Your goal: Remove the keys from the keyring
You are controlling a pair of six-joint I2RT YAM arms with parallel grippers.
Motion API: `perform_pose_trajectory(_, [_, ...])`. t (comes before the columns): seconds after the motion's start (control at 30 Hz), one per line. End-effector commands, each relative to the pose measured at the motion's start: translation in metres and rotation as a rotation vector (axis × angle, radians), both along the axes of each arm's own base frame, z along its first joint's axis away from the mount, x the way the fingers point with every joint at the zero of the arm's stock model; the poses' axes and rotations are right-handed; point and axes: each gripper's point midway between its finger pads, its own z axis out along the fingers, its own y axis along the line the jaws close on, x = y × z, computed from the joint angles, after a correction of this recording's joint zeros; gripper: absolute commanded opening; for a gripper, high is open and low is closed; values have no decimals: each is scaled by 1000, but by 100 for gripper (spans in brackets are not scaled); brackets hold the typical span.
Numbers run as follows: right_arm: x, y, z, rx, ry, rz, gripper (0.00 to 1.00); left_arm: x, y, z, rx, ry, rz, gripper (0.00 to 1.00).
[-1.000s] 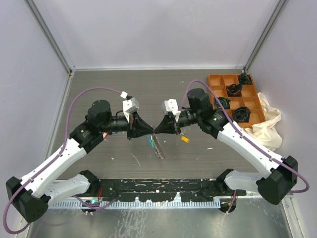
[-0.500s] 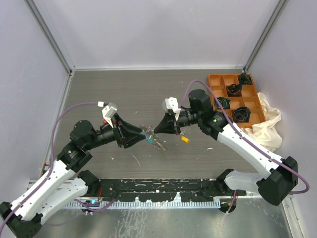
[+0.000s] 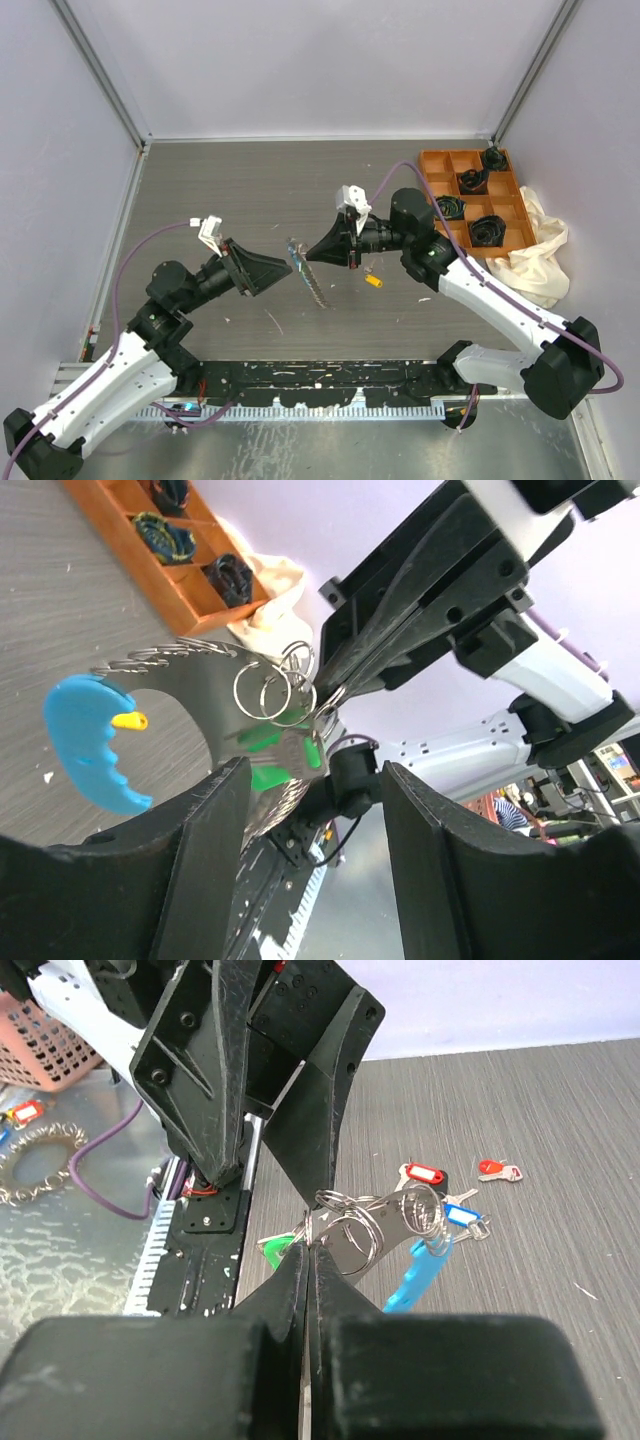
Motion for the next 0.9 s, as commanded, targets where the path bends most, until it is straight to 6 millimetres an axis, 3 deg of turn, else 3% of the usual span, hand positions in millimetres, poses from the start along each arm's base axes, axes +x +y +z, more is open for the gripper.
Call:
perform_pose_trajectory(0.0, [2,1,41,131,-53,-29,1,7,0,34,-114,-70,22,57])
perform_pose_trajectory(0.17, [2,2,47,168,-50,-26,1,14,-5,30,-102,-50,27,57])
perform_pose_trajectory(0.33, [1,2,50,197,-52,-29,1,18,-8,33,-117,-43,26,51])
perform_pose_trajectory(0.57, [0,-1,52,238,-73,-42,1,13,-6,47,-195,-55,10,49])
perform_pose_trajectory(0.87, [-5,-7,60,291,-98,-42,1,9,-9,44,-190,-55,-21,41])
